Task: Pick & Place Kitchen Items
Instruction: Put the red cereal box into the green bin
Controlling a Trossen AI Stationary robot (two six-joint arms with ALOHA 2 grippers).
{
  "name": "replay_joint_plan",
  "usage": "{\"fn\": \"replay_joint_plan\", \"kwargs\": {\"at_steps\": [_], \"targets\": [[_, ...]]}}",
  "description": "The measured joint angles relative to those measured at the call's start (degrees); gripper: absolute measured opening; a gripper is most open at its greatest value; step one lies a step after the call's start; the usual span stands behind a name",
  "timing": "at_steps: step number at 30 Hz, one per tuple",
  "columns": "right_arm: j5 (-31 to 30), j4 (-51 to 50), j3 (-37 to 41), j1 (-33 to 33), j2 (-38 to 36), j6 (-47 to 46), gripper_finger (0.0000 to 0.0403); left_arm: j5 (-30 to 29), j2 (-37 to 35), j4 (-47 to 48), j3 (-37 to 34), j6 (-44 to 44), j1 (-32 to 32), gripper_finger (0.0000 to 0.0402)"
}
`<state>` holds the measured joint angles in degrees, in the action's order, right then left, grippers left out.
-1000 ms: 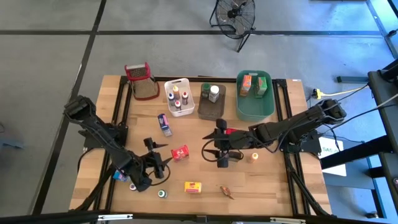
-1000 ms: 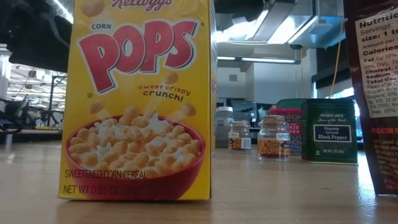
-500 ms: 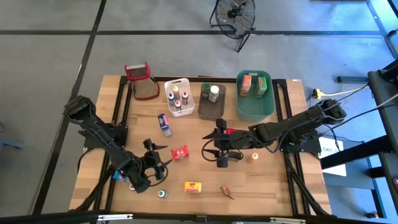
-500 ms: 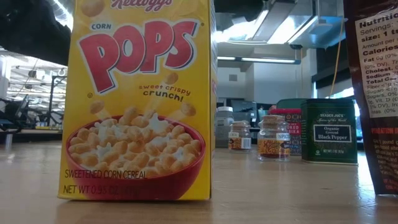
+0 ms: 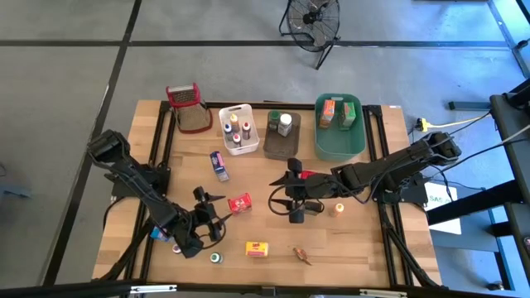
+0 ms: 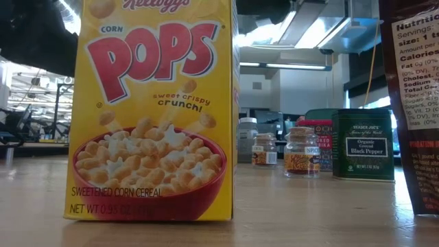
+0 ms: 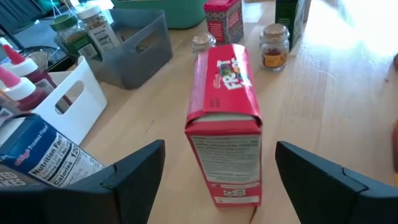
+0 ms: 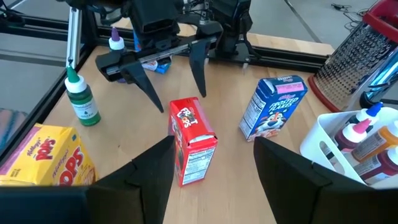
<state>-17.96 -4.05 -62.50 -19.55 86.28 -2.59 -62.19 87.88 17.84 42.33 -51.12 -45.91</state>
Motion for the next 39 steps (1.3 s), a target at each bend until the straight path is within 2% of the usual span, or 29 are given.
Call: {"fn": "replay_joint_plan", "kwargs": {"at_steps": [9,23,35,39], "targets": [[0.2,0.0,0.0,0.0,0.0,0.3,0.0220,-1.3,0.4,-0.8,0.0,-1.7,0.8,0.0301],[0.4,0.0,0.0,0.0,0.0,2.0,0.0220,-4.0,6.3,-7.3,0.0,-2.8,2.3,0.0301],[6.1,0.0,0.0,0.0,0.0,3.3,0.0220,-4.3,13.2,-10.8,0.0,-10.1,1.9,0.0301],[6.2,0.1,0.0,0.0,0.0,3.5,0.0220,-5.4,15.5,-13.4,0.0,-10.2,1.7,0.0301]]}}
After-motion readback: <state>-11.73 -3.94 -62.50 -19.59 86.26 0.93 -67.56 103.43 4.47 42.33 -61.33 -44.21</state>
